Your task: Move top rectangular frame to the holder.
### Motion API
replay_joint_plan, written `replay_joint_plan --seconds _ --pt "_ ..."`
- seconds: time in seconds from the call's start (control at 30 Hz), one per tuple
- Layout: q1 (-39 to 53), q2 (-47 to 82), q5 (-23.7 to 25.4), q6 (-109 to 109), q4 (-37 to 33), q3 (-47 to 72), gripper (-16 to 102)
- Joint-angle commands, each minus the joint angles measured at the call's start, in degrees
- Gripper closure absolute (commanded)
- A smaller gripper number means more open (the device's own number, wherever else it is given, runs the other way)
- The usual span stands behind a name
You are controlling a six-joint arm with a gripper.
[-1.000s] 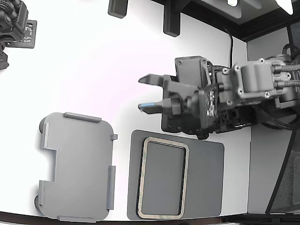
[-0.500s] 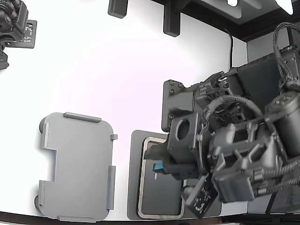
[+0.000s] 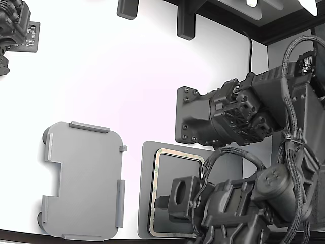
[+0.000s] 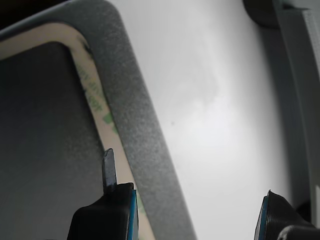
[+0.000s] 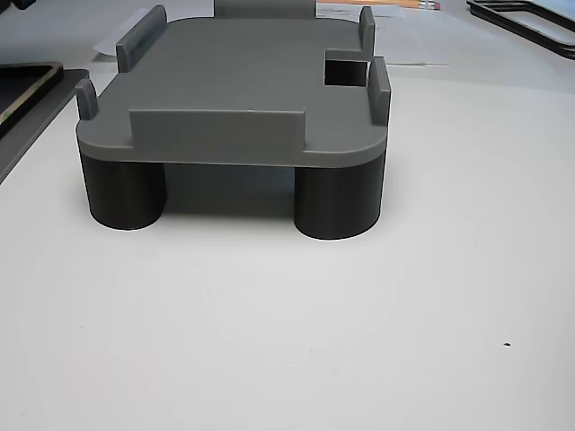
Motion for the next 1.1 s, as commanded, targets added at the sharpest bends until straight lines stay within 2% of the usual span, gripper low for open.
replay_joint_plan --seconds 0.0,0.23,0.4,0.47,0.6,0.73,0.83,1.07 --pt "0.8 -0.8 0.4 -1.1 0.1 -1.8 -14" --pt "3.2 -3.8 1.5 -5.9 0.1 -2.9 -13" --pt "3.8 -4.3 1.3 -4.5 -2.5 -2.1 -14" --pt "3.6 -5.1 0.6 -4.4 -2.4 -2.4 -2" --pt "3.5 -6.6 -0.6 -4.7 -2.8 -2.4 2" --pt "3.5 -8.2 -0.8 -5.7 -2.8 -3.8 -12" --pt "3.0 -9.5 -1.4 -6.4 -4.1 -3.6 -13" --pt "2.2 -10.3 -2.3 -7.8 -6.1 -1.8 -6"
